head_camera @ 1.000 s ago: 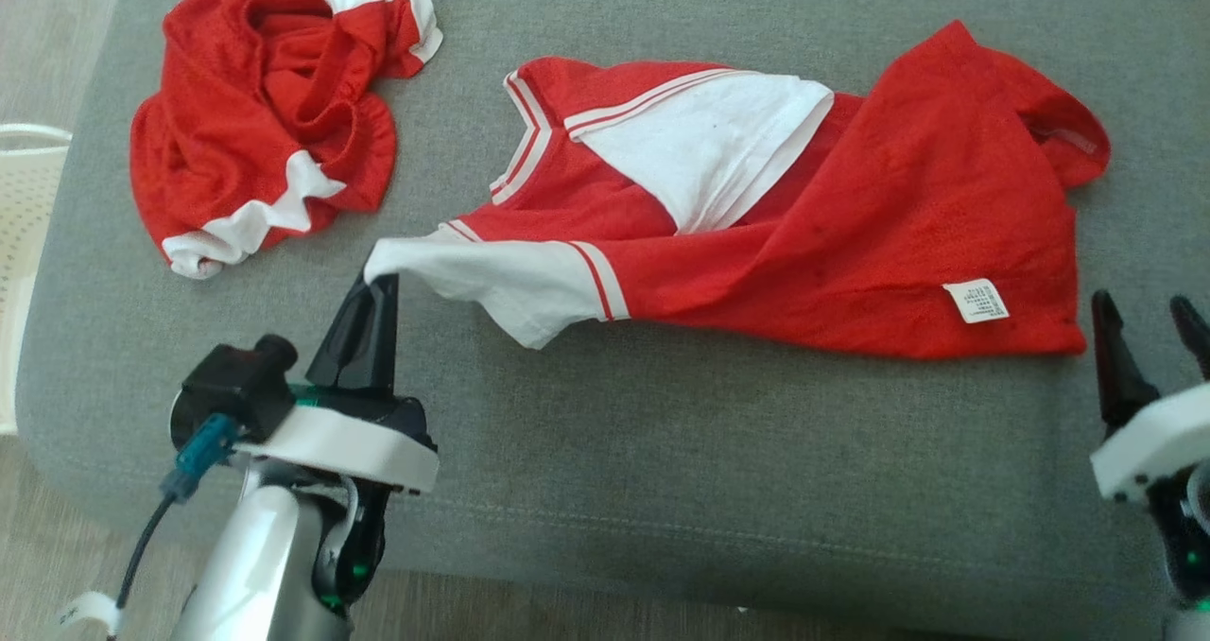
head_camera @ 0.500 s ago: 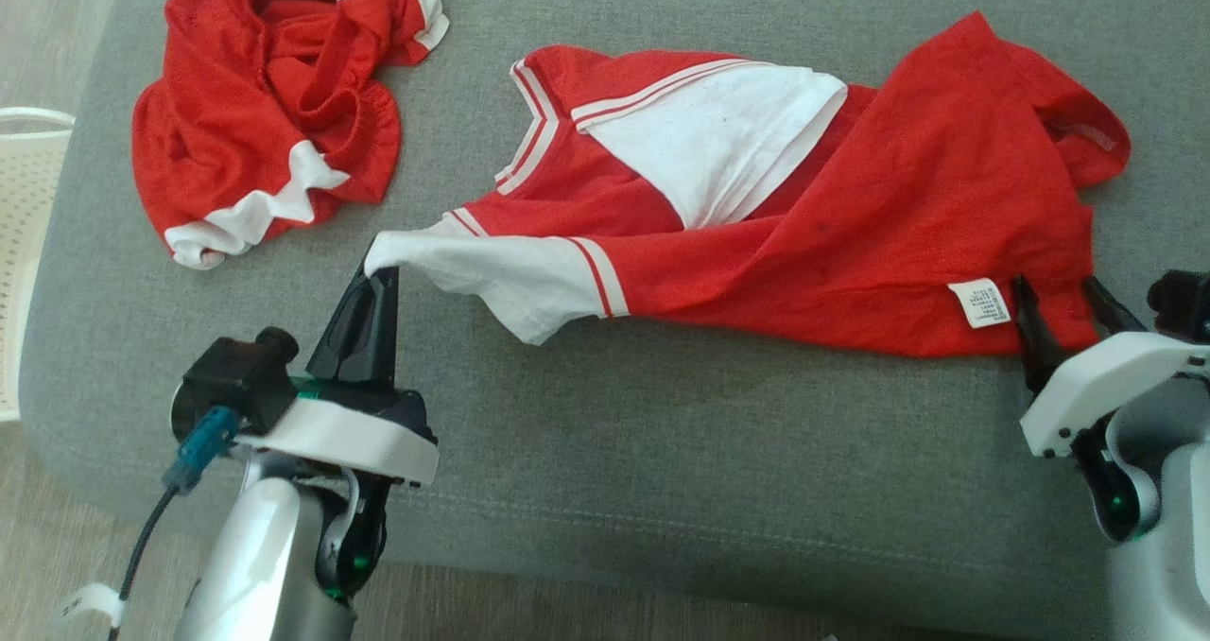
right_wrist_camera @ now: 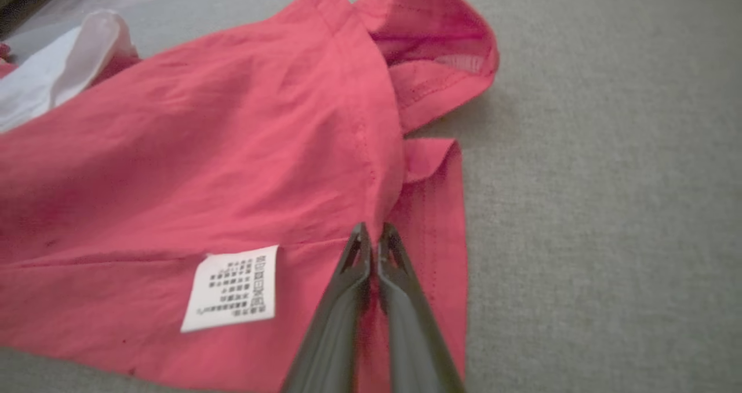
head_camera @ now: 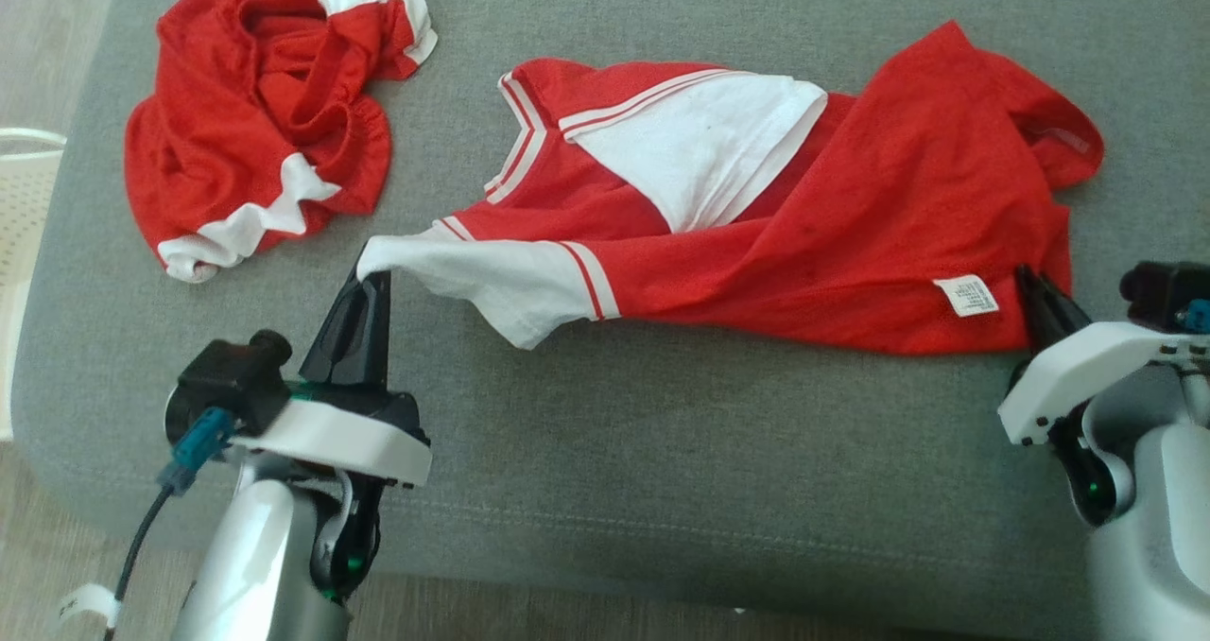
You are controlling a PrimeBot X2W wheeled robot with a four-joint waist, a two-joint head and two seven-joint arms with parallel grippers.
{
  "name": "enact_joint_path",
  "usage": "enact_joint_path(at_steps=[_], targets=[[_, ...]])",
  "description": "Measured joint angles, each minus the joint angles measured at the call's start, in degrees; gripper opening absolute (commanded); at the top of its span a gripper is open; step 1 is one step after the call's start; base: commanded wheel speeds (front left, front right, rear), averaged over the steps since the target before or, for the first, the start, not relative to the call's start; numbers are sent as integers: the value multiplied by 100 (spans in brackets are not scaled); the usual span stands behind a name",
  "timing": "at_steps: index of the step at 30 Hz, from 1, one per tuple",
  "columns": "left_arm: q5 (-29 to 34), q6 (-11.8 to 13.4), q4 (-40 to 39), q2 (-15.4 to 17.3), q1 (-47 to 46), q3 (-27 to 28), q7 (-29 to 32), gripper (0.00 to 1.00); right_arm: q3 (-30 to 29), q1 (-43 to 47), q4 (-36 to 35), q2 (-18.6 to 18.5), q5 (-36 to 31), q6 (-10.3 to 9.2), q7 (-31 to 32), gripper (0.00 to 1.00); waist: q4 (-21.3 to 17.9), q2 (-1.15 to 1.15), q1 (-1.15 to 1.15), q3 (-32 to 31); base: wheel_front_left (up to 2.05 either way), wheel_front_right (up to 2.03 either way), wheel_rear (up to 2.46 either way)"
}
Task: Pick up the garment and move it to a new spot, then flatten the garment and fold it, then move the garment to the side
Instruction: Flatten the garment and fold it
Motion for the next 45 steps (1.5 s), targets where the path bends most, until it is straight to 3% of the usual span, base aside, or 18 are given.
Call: enact_joint_path(at_steps=[7, 14, 18, 23, 27, 30, 35, 41, 45], targets=[[11, -38, -124, -15, 6, 73, 0, 0, -8, -20, -281, -78, 29, 0, -289, 0, -60, 0, 0, -218, 0, 0, 0], [-766, -133, -614, -2, -204, -44, 14, 0, -486, 124, -1824, -78, 715, 0, -244, 0, -173, 0, 0, -658, 0, 0, 0], [-1188, -135, -955, 261, -968, -253, 401, 0, -603, 3, -2672, -126, 1084, 0, 200, 0, -335, 0, 0, -857, 0, 0, 0], [-1255, -136, -1094, 633, -2342, -382, 1117, 0, -591, -932, -2903, -301, 1074, 0, 719, 0, -609, 0, 0, -919, 0, 0, 0], [-1298, -137, -937, 720, -3252, -414, 1434, 0, -453, -1757, -2698, -428, 1025, 0, 975, 0, -706, 0, 0, -806, 0, 0, 0], [-1470, -137, -234, 840, -4488, -477, 1783, 0, -268, -2832, -1960, -531, 979, 0, 1210, 0, -791, 0, 0, -508, 0, 0, 0], [-1223, -137, 832, 1084, -5958, -621, 1722, 0, -2, -4151, -1005, -587, 800, 0, 1192, 0, -875, 0, 0, 58, 0, 0, 0], [-789, -171, 1984, 1160, -7640, -817, 675, 0, 253, -5709, 44, -605, 370, 0, 237, 0, -966, 0, 1, 897, 0, 0, 0], [-536, -144, 2285, 1145, -8411, -723, -9, 0, 463, -6481, 511, -603, 64, 0, -657, 0, -1012, 0, 1, 1431, 0, 0, 0]])
